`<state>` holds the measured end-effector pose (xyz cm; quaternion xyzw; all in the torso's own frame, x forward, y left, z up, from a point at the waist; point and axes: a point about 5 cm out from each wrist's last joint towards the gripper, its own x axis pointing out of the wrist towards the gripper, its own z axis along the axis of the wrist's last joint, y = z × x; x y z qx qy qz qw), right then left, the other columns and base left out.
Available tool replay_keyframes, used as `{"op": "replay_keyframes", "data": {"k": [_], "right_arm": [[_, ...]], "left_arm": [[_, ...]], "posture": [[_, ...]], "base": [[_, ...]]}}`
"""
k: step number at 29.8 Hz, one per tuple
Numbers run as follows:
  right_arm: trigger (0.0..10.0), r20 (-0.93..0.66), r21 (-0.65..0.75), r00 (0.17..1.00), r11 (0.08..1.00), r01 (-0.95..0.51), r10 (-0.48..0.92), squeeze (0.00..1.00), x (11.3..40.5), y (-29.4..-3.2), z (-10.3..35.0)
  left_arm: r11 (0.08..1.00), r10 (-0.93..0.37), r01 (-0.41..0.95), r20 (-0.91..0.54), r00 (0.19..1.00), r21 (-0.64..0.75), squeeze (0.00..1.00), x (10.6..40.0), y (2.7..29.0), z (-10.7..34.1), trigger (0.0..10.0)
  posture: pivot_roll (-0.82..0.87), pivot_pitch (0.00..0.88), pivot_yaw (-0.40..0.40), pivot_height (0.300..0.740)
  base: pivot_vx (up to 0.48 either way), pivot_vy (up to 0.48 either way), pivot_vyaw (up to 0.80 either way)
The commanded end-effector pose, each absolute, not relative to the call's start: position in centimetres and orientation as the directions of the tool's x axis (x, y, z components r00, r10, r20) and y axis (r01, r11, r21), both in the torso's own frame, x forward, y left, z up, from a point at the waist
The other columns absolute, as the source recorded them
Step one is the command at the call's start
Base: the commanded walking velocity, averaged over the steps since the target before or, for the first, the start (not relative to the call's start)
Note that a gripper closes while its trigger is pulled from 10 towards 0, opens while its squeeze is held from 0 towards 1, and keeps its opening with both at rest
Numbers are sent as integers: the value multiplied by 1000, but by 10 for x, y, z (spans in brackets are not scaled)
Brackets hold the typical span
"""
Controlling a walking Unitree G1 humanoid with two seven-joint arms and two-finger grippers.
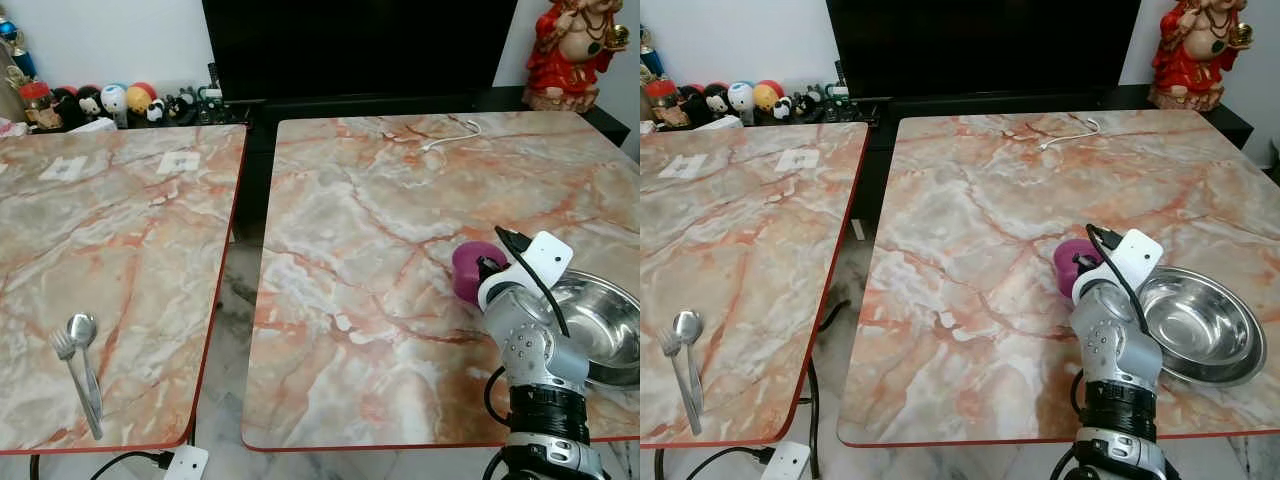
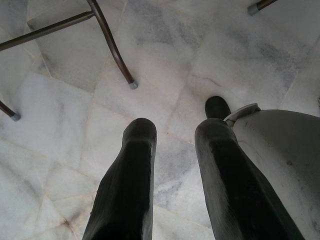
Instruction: Setting the table
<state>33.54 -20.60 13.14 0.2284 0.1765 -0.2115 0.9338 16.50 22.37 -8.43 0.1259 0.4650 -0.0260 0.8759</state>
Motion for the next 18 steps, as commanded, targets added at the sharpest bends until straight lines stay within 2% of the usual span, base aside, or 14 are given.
{"op": "replay_keyframes", "data": {"k": [1, 18], "right_arm": [[10000, -431, 367, 846, 796, 481, -313, 0, 337, -206, 133], [10000, -393, 378, 853, 786, 490, -342, 0, 342, -209, 142]], "left_arm": [[965, 70, 173, -829, 555, 197, 0, 160, 226, -86, 10000], [964, 73, 172, -824, 561, 202, 0, 164, 228, -84, 10000]], "posture": [[-23, 22, 15, 740], [-18, 14, 19, 740]], "base": [[0, 0, 0], [0, 0, 0]]}}
